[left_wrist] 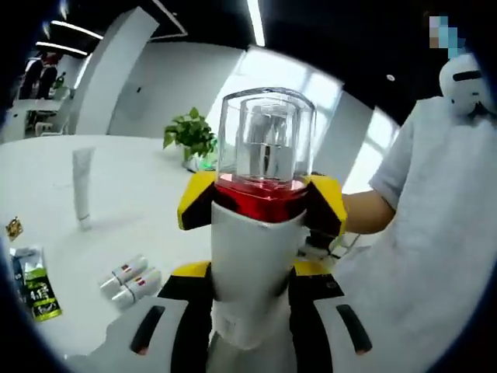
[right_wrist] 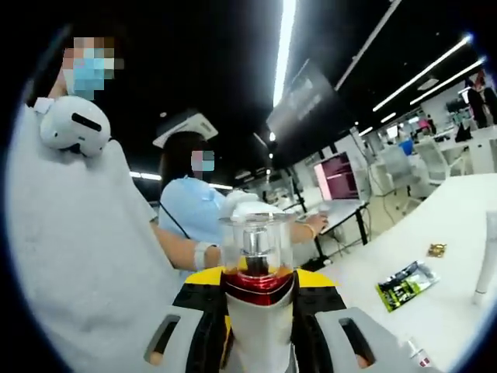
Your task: Arrange the skincare products in the storage area until every visible bottle or jar stands upright without overlapping.
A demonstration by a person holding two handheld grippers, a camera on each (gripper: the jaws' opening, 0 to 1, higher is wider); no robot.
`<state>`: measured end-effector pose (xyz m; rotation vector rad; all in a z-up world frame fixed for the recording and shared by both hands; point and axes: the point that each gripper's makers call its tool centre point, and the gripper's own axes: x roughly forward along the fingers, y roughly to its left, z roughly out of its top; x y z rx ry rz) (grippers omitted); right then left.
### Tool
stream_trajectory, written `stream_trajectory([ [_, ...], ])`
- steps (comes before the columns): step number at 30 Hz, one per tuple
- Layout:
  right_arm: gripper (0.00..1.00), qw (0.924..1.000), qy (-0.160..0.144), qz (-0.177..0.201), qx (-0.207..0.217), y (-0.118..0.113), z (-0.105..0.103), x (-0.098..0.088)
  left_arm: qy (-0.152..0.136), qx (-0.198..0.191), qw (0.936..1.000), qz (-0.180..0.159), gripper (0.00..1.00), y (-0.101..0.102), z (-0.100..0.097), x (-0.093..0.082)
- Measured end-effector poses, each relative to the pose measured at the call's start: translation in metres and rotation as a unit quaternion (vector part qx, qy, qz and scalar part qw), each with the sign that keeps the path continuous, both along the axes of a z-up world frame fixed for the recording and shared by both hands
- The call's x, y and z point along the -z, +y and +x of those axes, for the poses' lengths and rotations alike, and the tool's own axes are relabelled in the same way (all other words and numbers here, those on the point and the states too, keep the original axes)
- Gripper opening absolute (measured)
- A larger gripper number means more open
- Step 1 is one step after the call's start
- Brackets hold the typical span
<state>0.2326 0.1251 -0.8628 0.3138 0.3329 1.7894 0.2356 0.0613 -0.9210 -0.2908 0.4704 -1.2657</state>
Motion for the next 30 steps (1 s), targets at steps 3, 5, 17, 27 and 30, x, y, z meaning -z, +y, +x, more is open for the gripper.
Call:
stream_trajectory([
  [3, 0.25, 0.9999, 0.005, 0.013, -0.005, 0.0, -0.002, -0.005, 0.006, 0.004, 0.9998, -0.017, 0.33, -0.001, -0.001, -0.004],
  [5, 0.25, 0.9998, 0.005, 0.016, -0.005, 0.001, -0.002, -0.006, 0.005, 0.005, 0.9998, -0.02, 0.34, -0.001, -0.002, -0.005],
  [17, 0.25, 0.9993, 0.007, 0.028, -0.023, 0.006, -0.01, -0.01, 0.01, 0.024, 0.999, -0.035, 0.38, -0.005, -0.011, -0.009],
  [27, 0.26, 0.9984, 0.029, 0.041, -0.026, 0.007, -0.006, -0.011, -0.035, 0.014, 0.9984, -0.041, 0.33, -0.002, -0.008, -0.017],
  [30, 0.26, 0.9979, 0.038, 0.045, -0.026, 0.007, -0.006, -0.012, -0.031, 0.013, 0.9985, -0.044, 0.33, -0.004, -0.008, -0.017],
])
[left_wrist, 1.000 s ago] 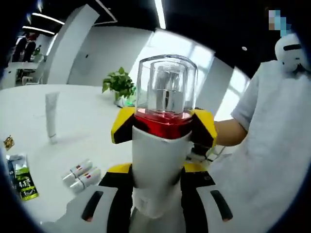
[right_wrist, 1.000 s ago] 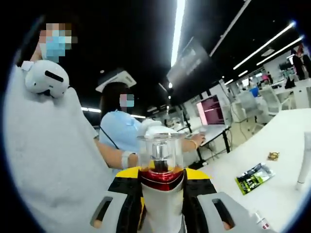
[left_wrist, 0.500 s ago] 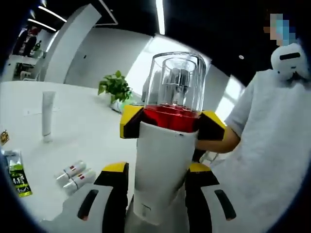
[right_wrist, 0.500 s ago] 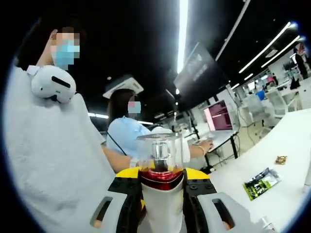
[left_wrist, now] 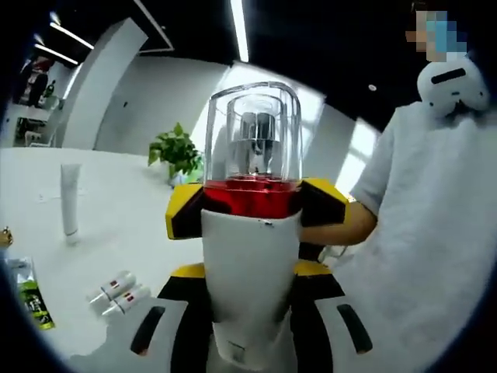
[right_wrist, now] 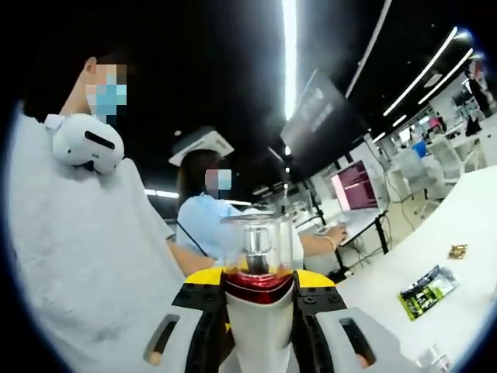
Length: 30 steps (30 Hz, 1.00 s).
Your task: Arrange the skincare products in the storage area until every visible bottle or jar stands upright without overlapping.
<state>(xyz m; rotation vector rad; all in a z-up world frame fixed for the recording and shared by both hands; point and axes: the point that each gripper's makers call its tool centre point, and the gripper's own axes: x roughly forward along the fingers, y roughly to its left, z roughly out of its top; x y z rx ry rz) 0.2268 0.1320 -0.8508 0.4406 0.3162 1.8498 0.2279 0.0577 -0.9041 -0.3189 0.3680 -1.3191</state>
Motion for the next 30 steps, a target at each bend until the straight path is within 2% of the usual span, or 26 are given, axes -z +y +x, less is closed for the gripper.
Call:
stream_trajectory([
  [11, 0.27, 0.9989, 0.044, 0.005, 0.011, 0.001, 0.009, 0.0, 0.02, -0.033, 0.9992, -0.006, 0.33, 0.003, 0.008, -0.001],
  [22, 0.23, 0.9959, 0.029, -0.045, 0.072, 0.009, 0.025, 0.024, 0.031, -0.102, 0.9929, 0.051, 0.32, 0.018, 0.026, 0.025],
  [30, 0.23, 0.9885, 0.027, -0.078, 0.127, 0.011, 0.037, 0.036, 0.033, -0.14, 0.9862, 0.082, 0.32, 0.029, 0.036, 0.036],
])
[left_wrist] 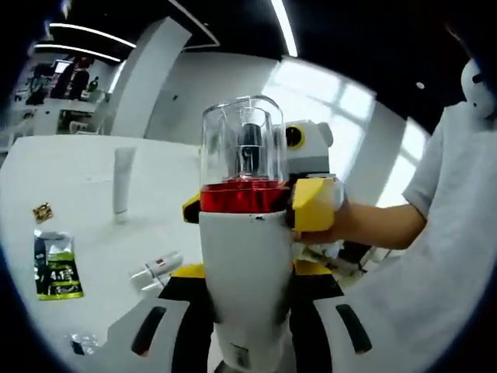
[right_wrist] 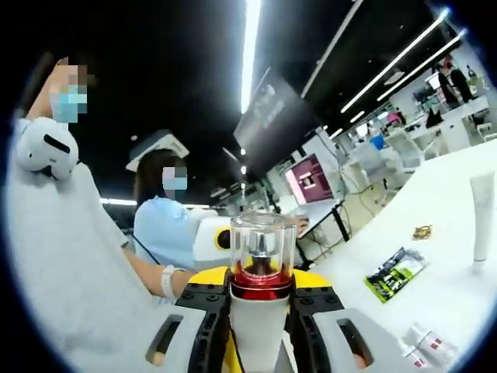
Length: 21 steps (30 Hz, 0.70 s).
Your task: Arrange the skincare products in the storage area until every visible bottle or jar stands upright without overlapping.
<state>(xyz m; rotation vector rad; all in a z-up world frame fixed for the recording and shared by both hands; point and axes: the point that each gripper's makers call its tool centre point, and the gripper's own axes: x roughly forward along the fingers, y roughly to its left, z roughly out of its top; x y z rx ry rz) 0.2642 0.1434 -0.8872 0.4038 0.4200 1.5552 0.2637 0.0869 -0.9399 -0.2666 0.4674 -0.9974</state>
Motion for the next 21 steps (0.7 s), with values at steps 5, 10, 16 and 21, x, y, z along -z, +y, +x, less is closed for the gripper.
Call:
stream_trajectory([
  [5, 0.23, 0.9996, -0.008, -0.016, 0.022, 0.002, 0.004, 0.002, -0.001, -0.02, 0.9998, 0.005, 0.32, 0.004, 0.004, 0.002],
  [10, 0.24, 0.9978, -0.016, -0.046, 0.046, 0.005, 0.01, 0.006, 0.001, -0.041, 0.9991, 0.013, 0.32, 0.01, 0.009, 0.006],
  [16, 0.25, 0.9936, -0.008, -0.066, 0.092, 0.011, 0.018, 0.01, 0.004, -0.083, 0.996, 0.032, 0.32, 0.023, 0.019, 0.01],
  [21, 0.25, 0.9872, 0.002, -0.087, 0.133, 0.013, 0.023, 0.016, 0.009, -0.12, 0.9904, 0.068, 0.32, 0.033, 0.027, 0.018],
])
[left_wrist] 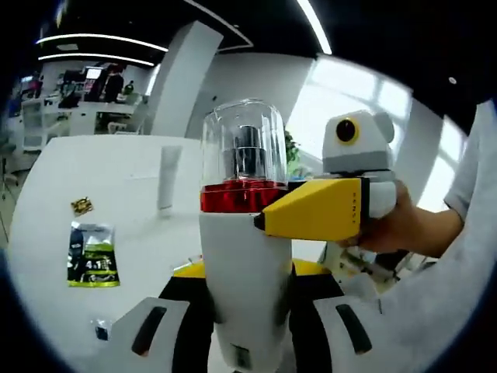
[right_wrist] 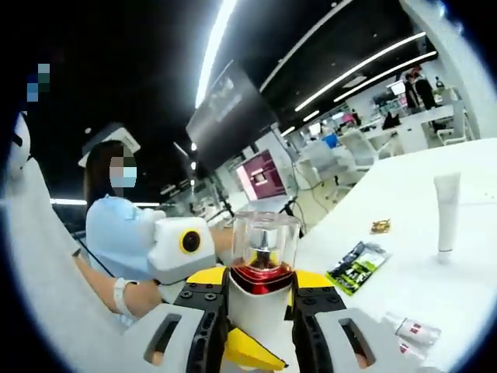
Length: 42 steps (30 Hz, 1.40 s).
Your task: Arrange the skincare products in the storage area until every visible bottle or jar stands upright without overlapping.
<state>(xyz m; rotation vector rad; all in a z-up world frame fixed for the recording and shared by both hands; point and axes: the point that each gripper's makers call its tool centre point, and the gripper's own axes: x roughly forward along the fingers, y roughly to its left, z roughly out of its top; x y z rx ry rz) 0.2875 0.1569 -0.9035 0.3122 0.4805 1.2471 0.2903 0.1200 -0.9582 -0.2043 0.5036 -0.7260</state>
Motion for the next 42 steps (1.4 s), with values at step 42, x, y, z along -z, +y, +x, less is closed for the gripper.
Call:
stream_trajectory([
  [42, 0.22, 0.9957, 0.003, -0.052, 0.077, 0.001, 0.007, 0.012, -0.099, -0.068, 0.9841, 0.13, 0.34, 0.017, 0.013, -0.005],
])
